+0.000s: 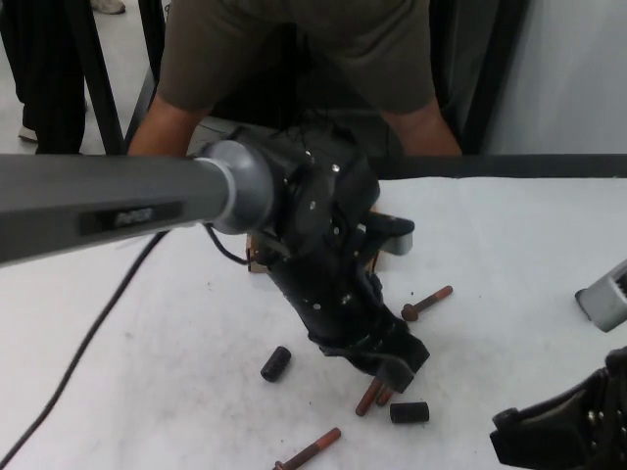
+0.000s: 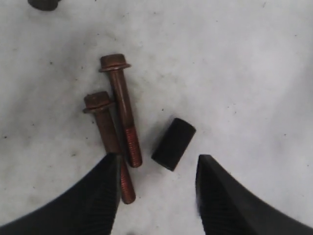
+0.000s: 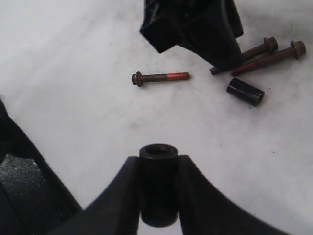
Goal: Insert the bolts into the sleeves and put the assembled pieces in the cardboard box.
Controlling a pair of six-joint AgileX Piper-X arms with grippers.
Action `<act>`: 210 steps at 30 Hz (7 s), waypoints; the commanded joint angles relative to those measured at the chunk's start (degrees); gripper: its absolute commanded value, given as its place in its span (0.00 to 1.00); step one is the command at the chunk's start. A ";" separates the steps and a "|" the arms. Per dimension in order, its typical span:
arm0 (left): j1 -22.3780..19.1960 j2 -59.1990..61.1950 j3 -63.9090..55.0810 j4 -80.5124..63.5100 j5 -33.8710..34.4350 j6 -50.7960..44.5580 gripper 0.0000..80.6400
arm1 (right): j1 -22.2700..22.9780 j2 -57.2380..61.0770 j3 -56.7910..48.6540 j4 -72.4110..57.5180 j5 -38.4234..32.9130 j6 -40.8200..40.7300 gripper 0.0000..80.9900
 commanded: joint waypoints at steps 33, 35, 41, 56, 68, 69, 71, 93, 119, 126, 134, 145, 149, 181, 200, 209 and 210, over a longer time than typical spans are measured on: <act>0.10 6.15 -1.09 -7.23 -7.22 -6.02 0.45 | 0.09 -8.83 0.09 2.84 -3.75 3.98 0.00; 0.10 6.04 -1.09 -6.96 -5.81 -6.02 0.45 | 0.09 -8.83 0.09 2.84 -3.75 3.98 0.00; 0.10 5.85 -1.09 -4.93 -6.84 -6.02 0.45 | 0.09 -8.83 0.09 2.84 -3.75 3.98 0.00; 0.23 5.85 -1.09 5.13 -12.86 -14.38 0.45 | 0.09 -8.83 0.09 2.69 -3.75 3.98 0.00; -0.48 6.51 -1.09 4.20 -13.68 -21.59 0.29 | 0.09 -8.83 0.09 2.60 -5.15 3.98 0.00; -0.67 6.77 -1.09 4.20 -13.71 -21.59 0.29 | 0.09 -8.83 0.09 2.60 -5.15 3.98 0.00; -0.98 7.53 -1.09 4.20 -13.71 -22.55 0.29 | 0.09 -8.83 0.09 2.47 -5.15 4.16 0.00; -0.98 4.45 -1.37 2.60 -13.53 -18.91 0.01 | 0.09 -10.25 0.51 4.32 -1.72 3.69 0.00; -1.26 -43.75 47.87 -59.30 -6.70 -23.13 0.01 | 4.76 -10.23 4.48 -4.76 -1.40 8.24 0.00; -1.26 -52.64 58.53 -75.20 -2.97 -29.52 0.01 | 10.55 -10.23 7.89 -14.57 2.62 12.83 0.00; -1.26 -56.54 63.98 -81.74 5.46 -30.77 0.01 | 17.78 -9.98 14.05 -25.87 9.63 17.23 0.00; -1.26 -56.51 66.04 -88.81 8.38 -31.90 0.01 | 20.04 2.38 13.59 -37.08 10.41 16.75 0.00; -1.26 -56.51 66.04 -89.63 8.69 -31.39 0.01 | 20.04 6.72 12.27 -39.31 10.41 14.48 0.00; -1.05 -56.51 66.04 -87.29 2.55 -16.70 0.01 | 20.04 8.90 10.92 -50.25 5.24 10.76 0.00; -1.29 -56.51 66.04 -91.46 3.55 -23.82 0.01 | 20.04 8.90 10.92 -50.39 5.24 11.75 0.00; -1.29 -56.51 67.30 -89.32 5.85 -25.57 0.01 | 20.04 8.90 10.92 -52.84 5.68 11.75 0.00; -1.29 -56.51 67.30 -89.33 6.35 -25.61 0.01 | 20.04 8.90 10.92 -52.86 5.71 11.75 0.00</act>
